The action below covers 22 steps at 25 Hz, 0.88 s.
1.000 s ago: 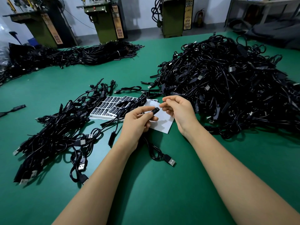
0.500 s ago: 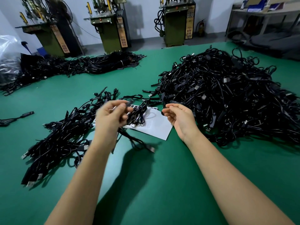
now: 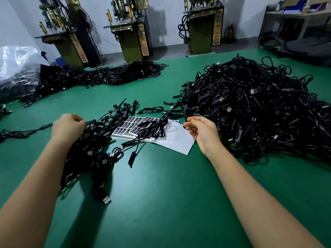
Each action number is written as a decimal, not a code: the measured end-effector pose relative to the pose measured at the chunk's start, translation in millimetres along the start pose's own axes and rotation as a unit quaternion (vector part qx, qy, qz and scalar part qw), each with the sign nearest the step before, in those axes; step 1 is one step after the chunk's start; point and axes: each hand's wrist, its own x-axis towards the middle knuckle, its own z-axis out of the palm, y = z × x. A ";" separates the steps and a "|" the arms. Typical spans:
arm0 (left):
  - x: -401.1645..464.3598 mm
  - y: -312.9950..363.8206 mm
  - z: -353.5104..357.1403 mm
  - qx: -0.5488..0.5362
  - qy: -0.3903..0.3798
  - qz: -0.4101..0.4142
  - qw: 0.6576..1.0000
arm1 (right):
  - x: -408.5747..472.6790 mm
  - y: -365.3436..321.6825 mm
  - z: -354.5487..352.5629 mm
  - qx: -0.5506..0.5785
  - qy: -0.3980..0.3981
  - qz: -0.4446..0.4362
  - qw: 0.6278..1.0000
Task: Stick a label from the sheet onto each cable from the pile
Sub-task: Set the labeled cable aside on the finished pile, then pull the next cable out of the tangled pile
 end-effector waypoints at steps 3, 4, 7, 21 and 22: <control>-14.3 11.6 11.9 0.217 0.105 0.076 0.968 | 0.9 1.7 -0.7 -0.020 -0.001 -0.009 1.000; -18.6 20.0 16.0 0.222 0.131 0.106 0.960 | 0.7 2.2 -0.5 -0.035 -0.004 -0.015 0.999; -37.8 48.2 38.9 0.184 0.180 0.209 0.943 | -0.3 3.8 2.7 -0.067 0.002 -0.026 0.997; -132.6 98.9 150.7 0.002 0.006 0.459 0.888 | 4.2 8.5 2.7 -0.278 0.070 -0.195 0.938; -132.1 99.7 150.5 -0.001 -0.001 0.458 0.889 | 6.9 9.3 3.3 -0.364 0.033 -0.200 0.909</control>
